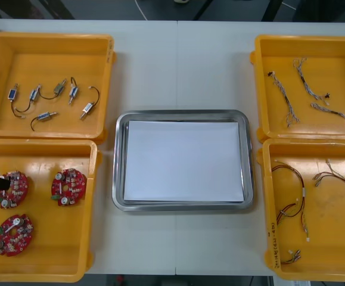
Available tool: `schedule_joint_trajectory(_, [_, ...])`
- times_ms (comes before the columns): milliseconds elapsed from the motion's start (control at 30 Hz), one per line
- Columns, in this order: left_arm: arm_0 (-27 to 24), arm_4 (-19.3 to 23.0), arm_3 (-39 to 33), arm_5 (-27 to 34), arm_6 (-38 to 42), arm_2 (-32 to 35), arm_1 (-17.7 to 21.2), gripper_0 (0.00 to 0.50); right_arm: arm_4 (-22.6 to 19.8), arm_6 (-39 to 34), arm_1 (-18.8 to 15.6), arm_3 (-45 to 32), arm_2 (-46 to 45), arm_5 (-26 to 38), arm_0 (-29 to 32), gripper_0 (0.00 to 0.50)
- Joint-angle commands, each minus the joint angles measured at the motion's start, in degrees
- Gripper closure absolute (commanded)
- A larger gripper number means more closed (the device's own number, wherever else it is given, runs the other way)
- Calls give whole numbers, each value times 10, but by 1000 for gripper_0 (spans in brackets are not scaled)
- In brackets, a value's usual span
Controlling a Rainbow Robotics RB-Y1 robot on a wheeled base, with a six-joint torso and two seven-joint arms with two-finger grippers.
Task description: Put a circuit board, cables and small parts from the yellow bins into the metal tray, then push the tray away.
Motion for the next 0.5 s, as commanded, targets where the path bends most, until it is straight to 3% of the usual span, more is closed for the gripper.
schedule_joint_trajectory(33, [19, -2, -14, -12, -77, -20, 27, 0, -3, 31, -8, 22, 8, -29, 16, 0])
schedule_joint_trajectory(500, [24, -4, 28, -41, -80, -47, 26, 0, 5, 73, -16, 103, 48, -80, 16, 0])
